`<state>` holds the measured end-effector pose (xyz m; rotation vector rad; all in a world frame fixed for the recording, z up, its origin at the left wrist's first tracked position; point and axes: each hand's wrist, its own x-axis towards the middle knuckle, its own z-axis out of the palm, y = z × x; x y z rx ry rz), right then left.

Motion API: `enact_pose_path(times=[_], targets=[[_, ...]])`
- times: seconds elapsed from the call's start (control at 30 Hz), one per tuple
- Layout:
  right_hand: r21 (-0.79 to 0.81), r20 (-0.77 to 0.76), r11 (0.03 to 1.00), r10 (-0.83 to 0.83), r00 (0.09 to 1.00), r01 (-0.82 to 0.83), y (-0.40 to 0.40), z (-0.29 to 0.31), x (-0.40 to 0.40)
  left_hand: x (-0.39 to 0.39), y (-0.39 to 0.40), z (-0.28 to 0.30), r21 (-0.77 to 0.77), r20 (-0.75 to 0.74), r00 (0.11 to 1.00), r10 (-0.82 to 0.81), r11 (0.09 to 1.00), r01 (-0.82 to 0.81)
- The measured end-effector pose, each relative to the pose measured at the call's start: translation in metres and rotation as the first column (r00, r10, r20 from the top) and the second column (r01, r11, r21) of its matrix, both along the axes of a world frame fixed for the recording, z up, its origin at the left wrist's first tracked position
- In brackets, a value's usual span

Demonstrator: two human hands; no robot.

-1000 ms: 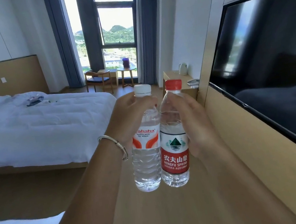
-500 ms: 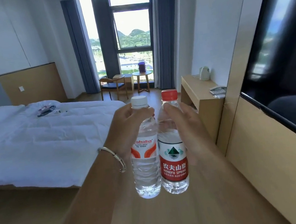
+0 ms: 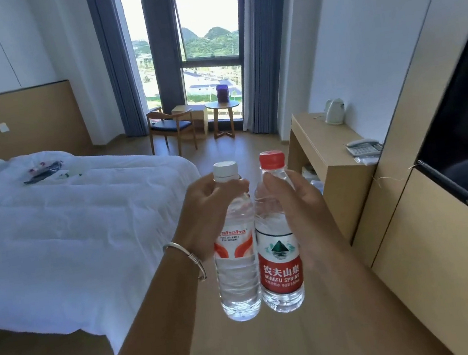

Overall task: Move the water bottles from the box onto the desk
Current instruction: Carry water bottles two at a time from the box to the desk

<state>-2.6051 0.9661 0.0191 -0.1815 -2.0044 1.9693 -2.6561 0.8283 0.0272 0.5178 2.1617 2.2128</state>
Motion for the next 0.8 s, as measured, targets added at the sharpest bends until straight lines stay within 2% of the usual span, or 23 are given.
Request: enact_pose_path(times=[0.37, 0.8], targets=[[0.007, 0.009, 0.998, -0.068, 0.998, 0.067, 0.019, 0.016, -0.223, -0.238, 0.022, 0.014, 0.03, -0.039, 0.992, -0.122, 0.992, 0.123], [0.007, -0.005, 0.999, -0.054, 0.999, 0.054, 0.067, 0.013, -0.404, -0.419, 0.07, 0.013, 0.016, -0.054, 0.988, -0.147, 0.989, 0.148]])
